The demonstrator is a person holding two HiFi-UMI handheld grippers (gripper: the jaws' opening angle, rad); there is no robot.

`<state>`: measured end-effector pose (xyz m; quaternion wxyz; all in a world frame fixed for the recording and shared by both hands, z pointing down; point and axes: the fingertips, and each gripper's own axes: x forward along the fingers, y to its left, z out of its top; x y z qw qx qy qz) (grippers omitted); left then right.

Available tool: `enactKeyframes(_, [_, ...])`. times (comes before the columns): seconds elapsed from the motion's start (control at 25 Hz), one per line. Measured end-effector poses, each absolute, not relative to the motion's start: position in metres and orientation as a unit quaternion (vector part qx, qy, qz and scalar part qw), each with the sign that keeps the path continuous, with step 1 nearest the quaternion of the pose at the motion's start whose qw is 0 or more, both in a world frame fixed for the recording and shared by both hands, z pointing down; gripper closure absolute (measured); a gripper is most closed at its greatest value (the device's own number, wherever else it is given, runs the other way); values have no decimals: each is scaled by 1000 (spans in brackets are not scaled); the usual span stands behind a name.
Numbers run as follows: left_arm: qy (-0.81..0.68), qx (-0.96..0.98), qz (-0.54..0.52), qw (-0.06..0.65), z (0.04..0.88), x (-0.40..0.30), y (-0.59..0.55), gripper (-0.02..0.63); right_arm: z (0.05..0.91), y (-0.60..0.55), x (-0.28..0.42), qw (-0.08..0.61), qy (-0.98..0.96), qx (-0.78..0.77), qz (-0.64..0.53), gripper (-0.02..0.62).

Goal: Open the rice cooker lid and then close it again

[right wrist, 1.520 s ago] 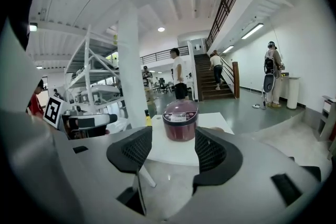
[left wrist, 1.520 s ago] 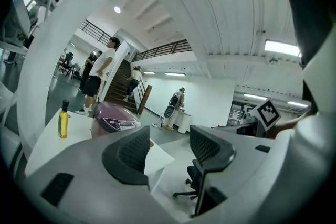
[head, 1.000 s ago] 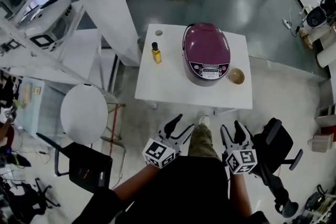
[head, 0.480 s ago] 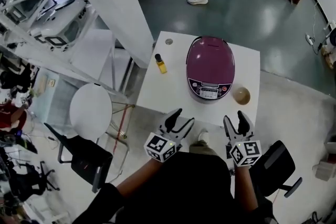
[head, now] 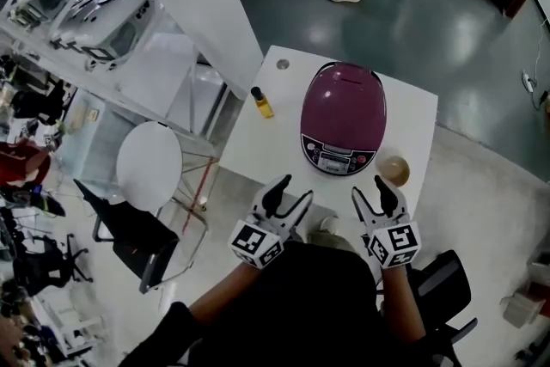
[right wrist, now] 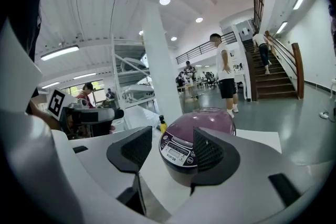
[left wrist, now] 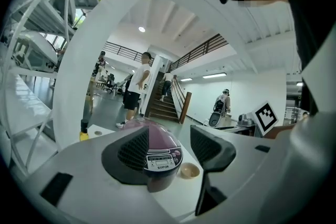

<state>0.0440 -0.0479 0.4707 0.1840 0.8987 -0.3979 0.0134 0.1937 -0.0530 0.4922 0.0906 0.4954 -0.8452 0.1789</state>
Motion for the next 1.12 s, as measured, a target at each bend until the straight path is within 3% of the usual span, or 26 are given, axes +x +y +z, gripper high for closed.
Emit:
enactKeyframes(0.28, [-410, 893, 7, 187, 472, 35, -59, 380, 503, -84, 173, 108, -862, 459, 184, 373])
enactKeyframes(0.56, [-394, 897, -5, 200, 477, 31, -86, 379, 501, -108, 153, 127, -856, 468, 181, 582])
enactKeyframes(1.12, [-358, 913, -19, 194, 477, 20, -118, 379, 559, -141, 125, 246, -834, 458, 185, 595])
